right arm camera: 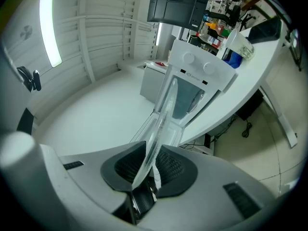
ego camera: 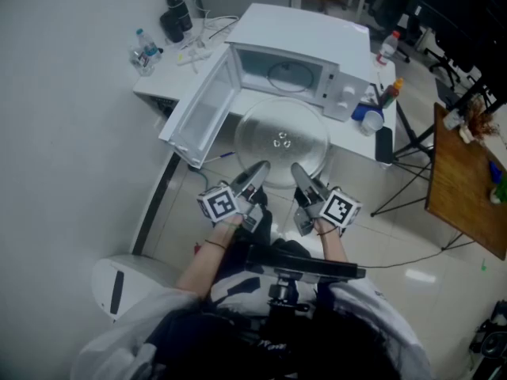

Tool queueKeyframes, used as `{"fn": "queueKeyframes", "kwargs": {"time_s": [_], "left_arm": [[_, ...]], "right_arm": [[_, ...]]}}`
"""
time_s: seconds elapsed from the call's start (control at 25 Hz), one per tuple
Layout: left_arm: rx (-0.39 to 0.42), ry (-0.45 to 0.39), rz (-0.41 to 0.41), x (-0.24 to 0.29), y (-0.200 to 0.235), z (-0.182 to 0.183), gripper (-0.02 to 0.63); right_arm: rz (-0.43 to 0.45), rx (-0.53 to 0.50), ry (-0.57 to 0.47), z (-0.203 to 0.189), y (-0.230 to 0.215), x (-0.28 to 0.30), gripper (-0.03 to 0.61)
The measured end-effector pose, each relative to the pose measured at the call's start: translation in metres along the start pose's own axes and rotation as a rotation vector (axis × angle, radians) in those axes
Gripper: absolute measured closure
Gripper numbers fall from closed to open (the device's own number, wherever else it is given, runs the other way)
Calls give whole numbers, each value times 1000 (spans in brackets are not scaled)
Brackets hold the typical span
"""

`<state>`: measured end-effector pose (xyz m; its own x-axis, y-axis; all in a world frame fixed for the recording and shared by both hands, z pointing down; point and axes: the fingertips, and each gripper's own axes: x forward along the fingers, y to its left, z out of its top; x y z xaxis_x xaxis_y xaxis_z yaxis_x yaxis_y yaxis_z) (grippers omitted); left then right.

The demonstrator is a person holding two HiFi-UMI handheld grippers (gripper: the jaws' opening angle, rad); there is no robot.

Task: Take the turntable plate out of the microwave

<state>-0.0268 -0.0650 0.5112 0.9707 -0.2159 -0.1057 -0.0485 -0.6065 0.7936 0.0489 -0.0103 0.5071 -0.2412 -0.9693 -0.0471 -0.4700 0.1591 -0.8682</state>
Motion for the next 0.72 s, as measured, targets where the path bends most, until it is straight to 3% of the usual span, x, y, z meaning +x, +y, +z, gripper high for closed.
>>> {"fn": "queueKeyframes", "kwargs": {"time_s": [0.4, 0.72], "left_arm": [[52, 13, 9, 15, 7, 7, 522], [46, 10, 23, 22, 13, 14, 522]], "right_arm": [[9, -44, -3, 16, -6, 11, 497], [11, -54, 0, 22, -10, 19, 486]]}}
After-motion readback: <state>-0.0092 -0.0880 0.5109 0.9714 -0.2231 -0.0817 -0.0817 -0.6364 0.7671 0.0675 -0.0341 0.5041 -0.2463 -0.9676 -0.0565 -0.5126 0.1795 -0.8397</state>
